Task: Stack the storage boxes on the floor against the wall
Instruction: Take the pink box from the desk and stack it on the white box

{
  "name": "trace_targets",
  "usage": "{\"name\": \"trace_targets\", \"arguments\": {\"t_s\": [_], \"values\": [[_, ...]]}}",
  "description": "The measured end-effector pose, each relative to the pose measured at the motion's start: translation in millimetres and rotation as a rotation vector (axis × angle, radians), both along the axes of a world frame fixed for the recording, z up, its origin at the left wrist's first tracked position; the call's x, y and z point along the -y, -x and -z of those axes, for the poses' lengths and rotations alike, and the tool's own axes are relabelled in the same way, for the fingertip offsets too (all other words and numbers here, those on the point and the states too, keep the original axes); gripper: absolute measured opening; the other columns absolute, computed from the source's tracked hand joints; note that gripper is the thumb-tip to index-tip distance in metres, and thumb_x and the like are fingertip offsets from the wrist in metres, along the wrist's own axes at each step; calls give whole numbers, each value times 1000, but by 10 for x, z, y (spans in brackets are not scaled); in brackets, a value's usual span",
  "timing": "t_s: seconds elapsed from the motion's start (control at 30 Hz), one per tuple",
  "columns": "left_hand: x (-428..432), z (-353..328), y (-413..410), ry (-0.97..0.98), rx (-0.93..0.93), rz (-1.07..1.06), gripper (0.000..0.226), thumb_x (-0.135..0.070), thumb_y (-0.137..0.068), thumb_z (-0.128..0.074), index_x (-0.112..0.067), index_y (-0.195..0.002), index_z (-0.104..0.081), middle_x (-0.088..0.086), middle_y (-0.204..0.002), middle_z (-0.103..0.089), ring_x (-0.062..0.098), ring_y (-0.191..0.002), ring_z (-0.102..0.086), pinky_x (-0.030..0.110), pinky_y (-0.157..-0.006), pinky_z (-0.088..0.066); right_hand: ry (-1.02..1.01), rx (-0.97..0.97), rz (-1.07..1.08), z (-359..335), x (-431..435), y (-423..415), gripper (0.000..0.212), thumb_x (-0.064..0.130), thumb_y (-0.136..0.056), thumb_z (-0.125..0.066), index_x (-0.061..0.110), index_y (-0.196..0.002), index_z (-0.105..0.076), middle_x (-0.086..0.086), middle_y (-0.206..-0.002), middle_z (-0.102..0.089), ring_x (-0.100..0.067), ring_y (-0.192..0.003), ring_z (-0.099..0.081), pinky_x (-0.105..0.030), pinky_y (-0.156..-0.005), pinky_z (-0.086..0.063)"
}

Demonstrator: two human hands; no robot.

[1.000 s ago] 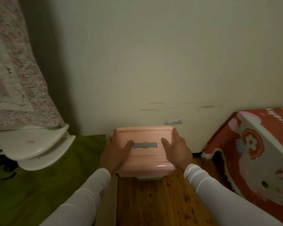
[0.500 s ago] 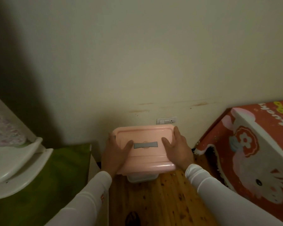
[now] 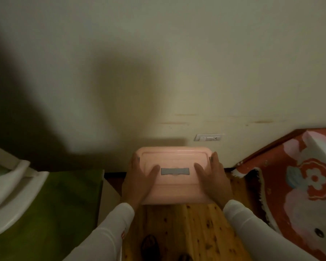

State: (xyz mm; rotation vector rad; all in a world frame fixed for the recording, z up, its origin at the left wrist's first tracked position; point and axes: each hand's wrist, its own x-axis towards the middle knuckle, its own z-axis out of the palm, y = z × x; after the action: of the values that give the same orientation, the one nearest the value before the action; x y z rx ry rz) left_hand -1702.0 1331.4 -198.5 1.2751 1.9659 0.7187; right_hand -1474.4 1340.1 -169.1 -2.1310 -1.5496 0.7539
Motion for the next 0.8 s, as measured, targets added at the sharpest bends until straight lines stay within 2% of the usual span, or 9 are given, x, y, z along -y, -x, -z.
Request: {"name": "trace_targets", "arguments": {"t_s": [0.13, 0.27, 0.43, 0.57, 0.8], "values": [[-70, 359, -10, 48, 39, -27, 94, -65, -82, -58, -26, -155, -14, 1, -155, -33, 27, -135, -42, 39, -102, -38, 27, -5, -38, 410, -173, -53, 81, 57, -90, -51, 17, -152, -17, -10, -137, -51, -28, -117, -55, -47, -94, -50], [-227, 711, -73, 81, 54, -36, 92, -62, -83, -61, -26, -155, -16, 1, -156, -31, 25, -137, -39, 39, -106, -37, 53, -12, -33, 830, -335, -127, 84, 59, -90, -50, 19, -153, -12, -9, -144, -46, -27, -123, -51, -45, -98, -47], [-408, 1268, -211, 131, 39, -56, 95, -63, -83, -59, -31, -156, -7, -5, -164, -10, 23, -144, -27, 39, -108, -31, 81, -27, -15, 1420, -568, -272, 84, 59, -90, -50, 24, -155, -10, -5, -153, -36, -26, -132, -44, -42, -100, -41], [-579, 1793, -322, 166, 65, -76, 98, -61, -83, -61, -32, -157, -2, -4, -163, -18, 23, -144, -27, 42, -111, -29, 99, -59, -25, 1960, -756, -391, 83, 57, -90, -51, 23, -155, -11, -5, -154, -34, -26, -134, -41, -42, -104, -38], [-657, 2513, -418, 221, 111, -111, 99, -56, -83, -64, -41, -154, 3, -7, -162, -20, 22, -143, -31, 45, -111, -31, 176, -113, -35, 2738, -929, -495, 82, 57, -88, -53, 28, -154, -14, -1, -154, -34, -25, -132, -43, -34, -98, -36]]}}
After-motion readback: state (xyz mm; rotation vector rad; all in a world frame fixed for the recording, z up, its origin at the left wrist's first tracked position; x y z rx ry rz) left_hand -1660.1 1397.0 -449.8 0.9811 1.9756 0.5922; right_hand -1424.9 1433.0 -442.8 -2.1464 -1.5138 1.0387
